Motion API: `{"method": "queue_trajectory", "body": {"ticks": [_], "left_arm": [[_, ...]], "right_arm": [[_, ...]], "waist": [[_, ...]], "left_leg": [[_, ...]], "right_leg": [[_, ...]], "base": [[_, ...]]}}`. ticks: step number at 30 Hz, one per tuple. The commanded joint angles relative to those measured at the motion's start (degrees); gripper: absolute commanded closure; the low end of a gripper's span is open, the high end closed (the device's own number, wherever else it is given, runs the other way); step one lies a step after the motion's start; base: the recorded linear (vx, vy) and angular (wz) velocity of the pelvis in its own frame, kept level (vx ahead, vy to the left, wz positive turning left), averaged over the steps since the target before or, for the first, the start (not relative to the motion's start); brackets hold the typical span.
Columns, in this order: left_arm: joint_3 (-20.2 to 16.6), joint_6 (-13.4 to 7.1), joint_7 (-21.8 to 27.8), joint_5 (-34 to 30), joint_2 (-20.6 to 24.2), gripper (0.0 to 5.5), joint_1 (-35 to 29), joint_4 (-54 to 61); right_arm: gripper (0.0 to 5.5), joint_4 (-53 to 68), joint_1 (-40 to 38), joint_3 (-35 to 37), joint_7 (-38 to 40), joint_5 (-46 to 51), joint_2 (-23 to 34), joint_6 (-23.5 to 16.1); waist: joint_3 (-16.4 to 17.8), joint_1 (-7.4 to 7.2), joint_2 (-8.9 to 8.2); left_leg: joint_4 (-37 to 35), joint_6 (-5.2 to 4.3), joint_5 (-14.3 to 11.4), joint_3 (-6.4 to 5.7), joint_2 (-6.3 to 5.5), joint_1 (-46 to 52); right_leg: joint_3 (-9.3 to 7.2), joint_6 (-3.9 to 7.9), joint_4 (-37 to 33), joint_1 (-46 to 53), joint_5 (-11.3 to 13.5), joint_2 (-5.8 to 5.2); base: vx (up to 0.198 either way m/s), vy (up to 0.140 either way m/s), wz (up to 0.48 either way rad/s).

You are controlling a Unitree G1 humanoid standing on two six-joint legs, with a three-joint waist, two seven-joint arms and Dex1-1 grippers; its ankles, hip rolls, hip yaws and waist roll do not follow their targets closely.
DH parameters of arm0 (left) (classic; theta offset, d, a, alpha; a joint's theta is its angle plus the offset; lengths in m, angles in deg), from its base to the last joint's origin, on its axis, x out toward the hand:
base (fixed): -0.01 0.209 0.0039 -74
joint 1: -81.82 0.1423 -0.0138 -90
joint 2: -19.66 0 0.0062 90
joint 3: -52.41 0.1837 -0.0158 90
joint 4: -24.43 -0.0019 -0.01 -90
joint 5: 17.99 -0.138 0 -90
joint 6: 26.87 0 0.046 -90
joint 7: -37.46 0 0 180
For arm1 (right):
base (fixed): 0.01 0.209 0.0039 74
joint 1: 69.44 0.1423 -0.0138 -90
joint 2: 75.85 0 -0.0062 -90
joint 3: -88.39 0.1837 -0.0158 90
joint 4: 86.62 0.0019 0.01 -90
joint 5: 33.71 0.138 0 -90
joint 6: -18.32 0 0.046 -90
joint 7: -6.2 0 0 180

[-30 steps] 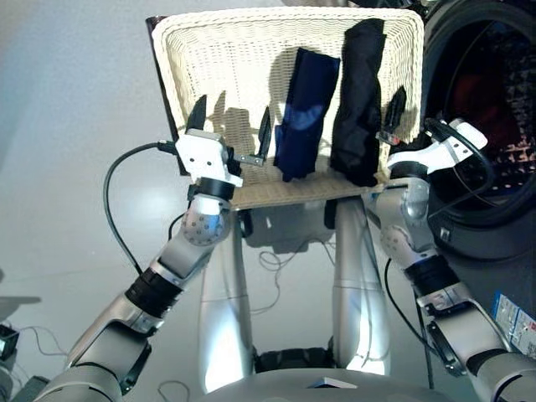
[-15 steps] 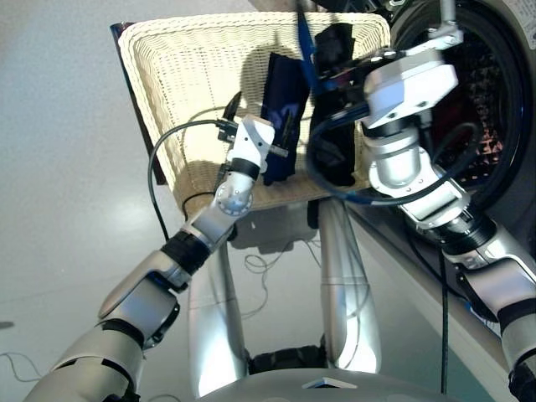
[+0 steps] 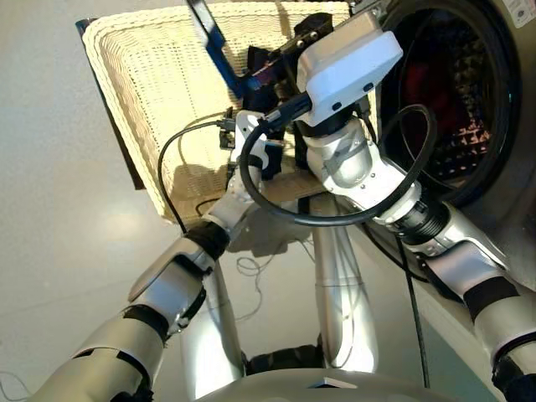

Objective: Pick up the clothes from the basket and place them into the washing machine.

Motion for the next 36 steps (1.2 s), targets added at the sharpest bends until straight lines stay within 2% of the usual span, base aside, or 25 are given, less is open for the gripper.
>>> {"method": "queue_trajectory", "body": {"ticks": [1,6,11,20,22,23,25,30,34,36], "left_arm": [[1.16,-0.53,-0.80,1.73,-5.50,0.00,-0.28,-3.55],[0.33,0.25,-0.49,5.62,-7.22,0.00,-1.57,-7.46],[0.14,1.82,3.13,12.59,-8.62,0.00,-3.45,-11.19],[-0.96,3.70,3.68,13.55,-9.46,0.00,-5.59,-15.27],[-0.94,3.80,3.78,13.60,-9.81,3.54,-5.70,-15.67],[-0.80,3.88,3.79,13.44,-9.83,4.31,-5.86,-15.75],[-0.61,4.11,4.03,13.06,-9.79,5.44,-5.78,-16.00],[-0.52,4.87,4.97,12.49,-9.73,5.50,-5.48,-16.73],[-0.33,4.20,5.23,12.33,-8.83,5.50,-4.78,-14.57],[0.25,3.23,4.98,11.56,-7.72,5.50,-3.57,-11.26]], "right_arm": [[0.00,7.20,2.73,0.62,0.62,1.28,-3.50,-2.03],[0.00,6.61,3.77,-0.04,0.99,1.87,-5.61,-1.50],[0.00,5.97,4.00,-0.61,0.21,3.94,-7.06,-1.03],[0.00,6.32,3.52,-0.61,-0.10,5.14,-6.97,-0.95],[0.00,6.26,3.42,-0.42,-0.20,5.54,-6.85,-0.98],[0.00,6.20,3.40,-0.42,-0.23,5.82,-6.87,-1.06],[0.00,6.16,3.36,-0.23,-0.13,6.01,-6.69,-1.09],[0.00,5.75,2.67,0.13,-0.58,5.93,-5.18,-0.80],[0.00,5.04,1.24,0.92,-0.68,6.33,-3.35,-0.93],[0.00,4.01,-0.99,1.90,-0.43,8.33,-1.80,-1.55]], "waist": [[-0.75,0.31,0.01],[-0.75,0.05,-0.01],[-0.75,-0.29,0.16],[-0.75,-0.47,0.52],[-0.75,-0.45,0.65],[-0.75,-0.45,0.69],[-0.75,-0.46,0.76],[-0.75,-0.32,0.88],[-0.75,-0.29,1.20],[-0.75,-0.15,1.59]], "left_leg": [[-2.12,3.23,1.97,2.59,-2.52,-1.88],[-1.42,3.25,1.99,2.83,-2.50,-3.15],[-0.71,3.37,1.95,2.89,-2.69,-4.31],[-1.23,3.47,2.03,3.11,-2.64,-4.49],[-1.29,3.49,2.03,3.01,-2.61,-4.41],[-1.30,3.49,2.04,2.96,-2.65,-4.32],[-1.37,3.46,2.07,2.88,-2.64,-4.17],[-2.36,3.43,2.33,2.66,-2.67,-3.40],[-3.92,3.43,2.84,2.62,-2.77,-2.21],[-5.47,3.45,3.34,2.77,-2.82,-1.23]], "right_leg": [[-3.89,-2.40,3.72,-2.59,-3.27,1.70],[-3.84,-2.45,4.40,-3.97,-3.24,2.02],[-3.80,-2.36,4.45,-4.93,-2.79,2.28],[-3.69,-2.45,4.00,-5.11,-2.55,2.61],[-3.64,-2.48,3.97,-4.94,-2.70,2.67],[-3.66,-2.52,3.88,-4.85,-2.74,2.65],[-3.75,-2.54,3.81,-4.63,-2.82,2.67],[-3.98,-2.52,3.06,-3.67,-2.78,2.57],[-3.80,-2.51,2.17,-2.68,-2.50,2.33],[-3.68,-2.53,0.98,-1.74,-2.11,1.80]], "base": [[0.000,0.000,0.000],[0.000,0.000,0.000],[0.000,0.000,0.000],[0.000,0.000,0.000],[0.000,0.000,0.000],[0.000,0.000,0.000],[0.000,0.000,0.000],[0.000,0.000,0.000],[0.000,0.000,0.000],[0.000,0.000,0.000]]}}
